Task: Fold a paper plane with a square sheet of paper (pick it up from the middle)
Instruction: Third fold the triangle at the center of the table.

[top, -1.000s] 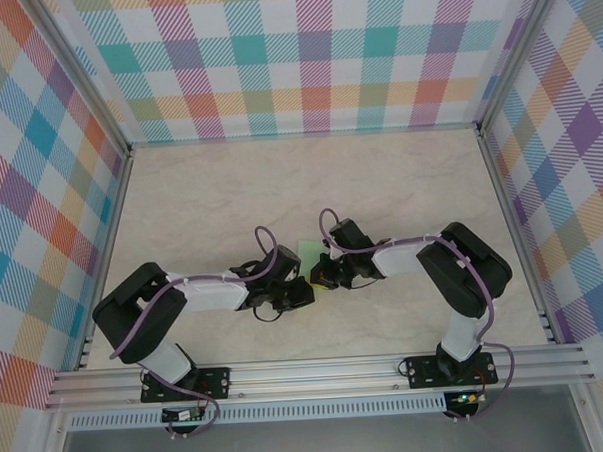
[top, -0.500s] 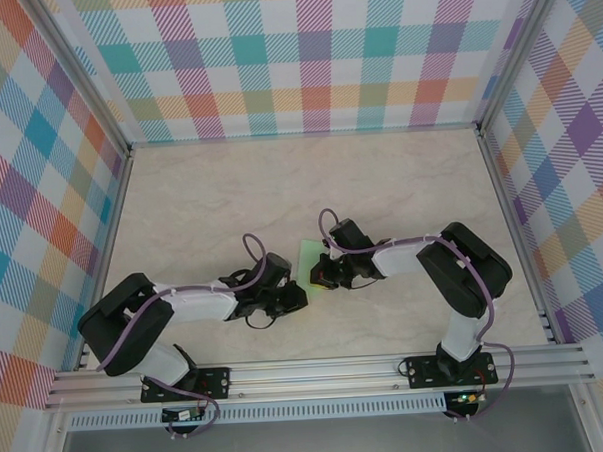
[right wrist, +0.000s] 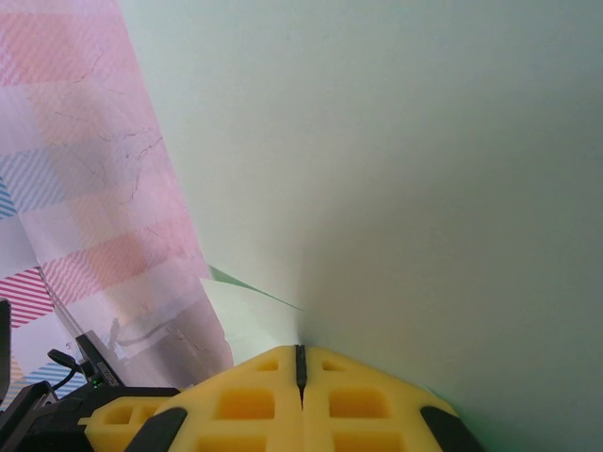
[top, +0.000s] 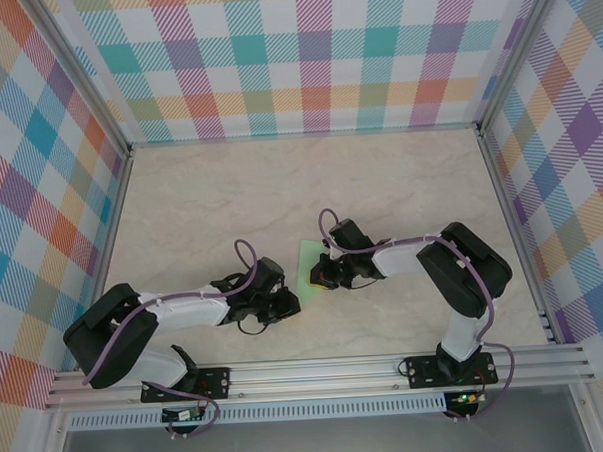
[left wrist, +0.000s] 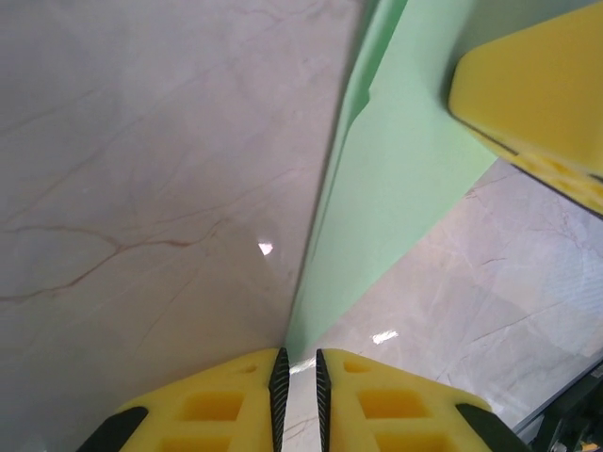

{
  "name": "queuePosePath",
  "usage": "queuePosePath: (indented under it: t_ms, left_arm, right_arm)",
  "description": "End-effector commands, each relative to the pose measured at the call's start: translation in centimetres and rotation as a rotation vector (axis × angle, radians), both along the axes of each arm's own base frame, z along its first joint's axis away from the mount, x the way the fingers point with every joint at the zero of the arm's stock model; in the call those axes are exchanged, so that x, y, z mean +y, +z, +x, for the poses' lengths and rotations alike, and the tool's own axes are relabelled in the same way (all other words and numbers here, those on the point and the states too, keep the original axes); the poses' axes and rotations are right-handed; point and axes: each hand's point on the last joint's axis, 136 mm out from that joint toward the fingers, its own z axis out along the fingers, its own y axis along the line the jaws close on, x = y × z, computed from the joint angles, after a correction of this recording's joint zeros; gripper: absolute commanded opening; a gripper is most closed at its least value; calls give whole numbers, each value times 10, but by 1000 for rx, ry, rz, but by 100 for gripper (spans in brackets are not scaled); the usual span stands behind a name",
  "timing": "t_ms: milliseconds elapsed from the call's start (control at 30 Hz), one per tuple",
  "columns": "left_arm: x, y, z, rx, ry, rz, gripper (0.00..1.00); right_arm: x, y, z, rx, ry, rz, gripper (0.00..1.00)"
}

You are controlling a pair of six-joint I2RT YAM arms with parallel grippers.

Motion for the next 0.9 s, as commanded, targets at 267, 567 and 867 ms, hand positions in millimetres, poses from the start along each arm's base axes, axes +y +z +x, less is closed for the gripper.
queuePosePath:
  t_ms: [267, 567, 867]
  left_arm:
    - [3, 44, 5, -79, 28, -48, 29]
    - [-39, 40, 42, -94, 36, -106, 31]
    - [-35, 6, 42, -27, 45, -46, 30]
  right_arm:
    - [-29, -36, -12, 50, -25, -173, 4]
    - [-28, -37, -13, 58, -23, -168, 4]
    - [-29, -38, -14, 62, -28, -169, 4]
